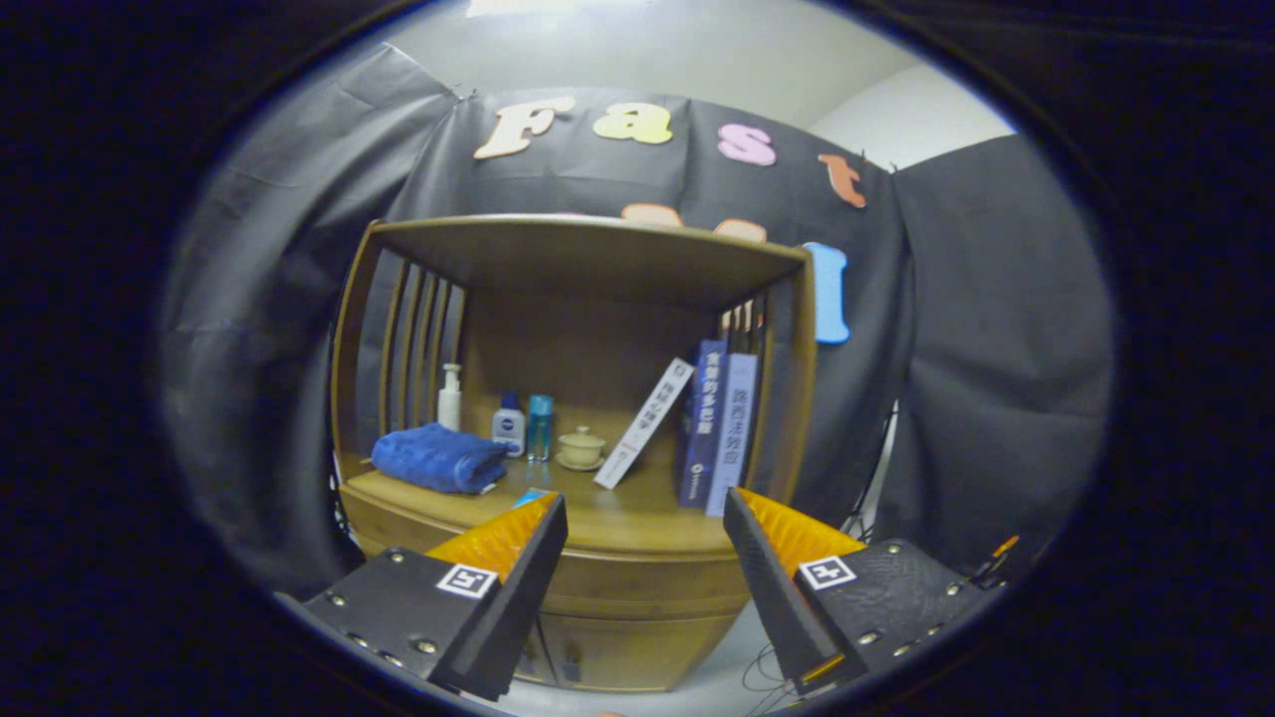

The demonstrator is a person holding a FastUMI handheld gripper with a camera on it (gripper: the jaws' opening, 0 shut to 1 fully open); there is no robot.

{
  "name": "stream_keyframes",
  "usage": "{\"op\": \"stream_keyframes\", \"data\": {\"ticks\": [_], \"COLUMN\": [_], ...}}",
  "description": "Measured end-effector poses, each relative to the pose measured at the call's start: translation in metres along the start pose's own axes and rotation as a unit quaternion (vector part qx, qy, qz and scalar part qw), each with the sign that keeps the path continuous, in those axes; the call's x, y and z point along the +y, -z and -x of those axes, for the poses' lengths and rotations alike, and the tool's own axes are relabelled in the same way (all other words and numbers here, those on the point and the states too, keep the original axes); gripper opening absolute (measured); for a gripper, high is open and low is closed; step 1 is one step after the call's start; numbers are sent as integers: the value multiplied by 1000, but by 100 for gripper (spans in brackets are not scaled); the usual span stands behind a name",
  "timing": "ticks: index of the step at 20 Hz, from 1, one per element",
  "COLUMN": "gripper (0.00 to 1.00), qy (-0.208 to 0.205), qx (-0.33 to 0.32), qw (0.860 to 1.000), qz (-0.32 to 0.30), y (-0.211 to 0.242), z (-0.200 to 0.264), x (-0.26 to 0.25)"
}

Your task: Pull open the drawer, take out the items inside it, and place them on the countertop above the cabinet.

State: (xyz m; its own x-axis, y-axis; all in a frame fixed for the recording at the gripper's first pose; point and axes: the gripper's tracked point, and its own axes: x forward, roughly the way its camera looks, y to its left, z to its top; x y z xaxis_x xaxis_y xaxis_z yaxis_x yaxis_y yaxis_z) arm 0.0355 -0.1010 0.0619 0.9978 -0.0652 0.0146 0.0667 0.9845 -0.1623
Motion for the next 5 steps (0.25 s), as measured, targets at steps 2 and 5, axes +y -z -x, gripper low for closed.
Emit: {"op": "stream_keyframes", "data": {"ticks": [2,5], "gripper": [95,95], "qy": [19,29], "qx": [-8,-12], "qw": [1000,999], "qz": [-1,7], "y": [-4,-4], "z": [7,13], "x": [-21,-35]}}
